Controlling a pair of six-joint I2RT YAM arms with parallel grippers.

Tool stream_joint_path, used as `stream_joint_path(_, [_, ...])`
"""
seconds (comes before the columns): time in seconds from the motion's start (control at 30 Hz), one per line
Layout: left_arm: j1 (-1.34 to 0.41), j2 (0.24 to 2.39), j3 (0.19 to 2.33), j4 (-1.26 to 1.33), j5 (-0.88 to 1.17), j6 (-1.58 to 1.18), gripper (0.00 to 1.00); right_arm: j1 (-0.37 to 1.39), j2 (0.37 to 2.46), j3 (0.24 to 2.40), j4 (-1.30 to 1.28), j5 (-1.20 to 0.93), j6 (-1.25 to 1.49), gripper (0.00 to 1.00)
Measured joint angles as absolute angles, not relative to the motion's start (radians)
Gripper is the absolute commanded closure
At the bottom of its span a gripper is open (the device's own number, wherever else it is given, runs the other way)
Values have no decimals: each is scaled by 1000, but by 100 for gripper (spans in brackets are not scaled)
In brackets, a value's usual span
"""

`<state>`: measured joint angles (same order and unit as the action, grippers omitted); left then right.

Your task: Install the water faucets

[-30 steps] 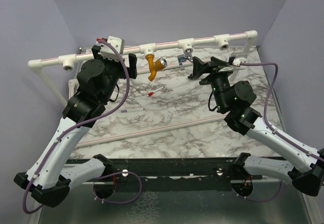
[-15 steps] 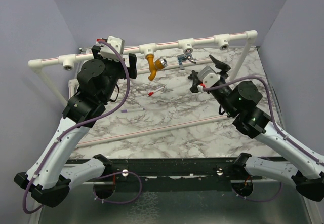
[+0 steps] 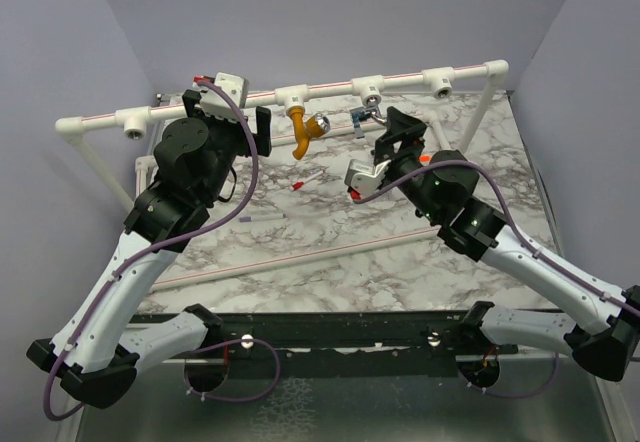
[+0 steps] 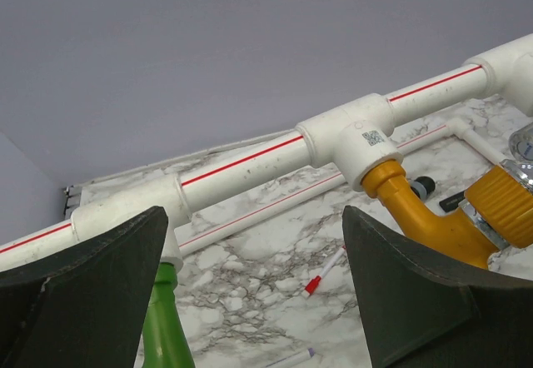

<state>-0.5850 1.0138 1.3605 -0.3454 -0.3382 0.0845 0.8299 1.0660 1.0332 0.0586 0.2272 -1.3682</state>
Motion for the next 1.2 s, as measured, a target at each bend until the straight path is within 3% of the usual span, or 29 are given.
stream_joint_path(0.33, [-593, 1013, 1345, -339, -353, 95, 12, 830, 1168, 1033, 168, 292, -1502, 19])
stream_joint_path(0.73, [-608, 1013, 1344, -338, -363, 106, 12, 830, 1239, 1035, 257, 324, -1575, 42])
stream_joint_path(1.07, [-624, 1013, 1338, -332, -379, 118, 11, 830, 1266, 1050, 310, 332, -1579, 73])
stream_joint_path(1.2, [-626, 1013, 1331, -330, -385, 122, 11, 830, 1272, 1056, 316, 336, -1561, 98])
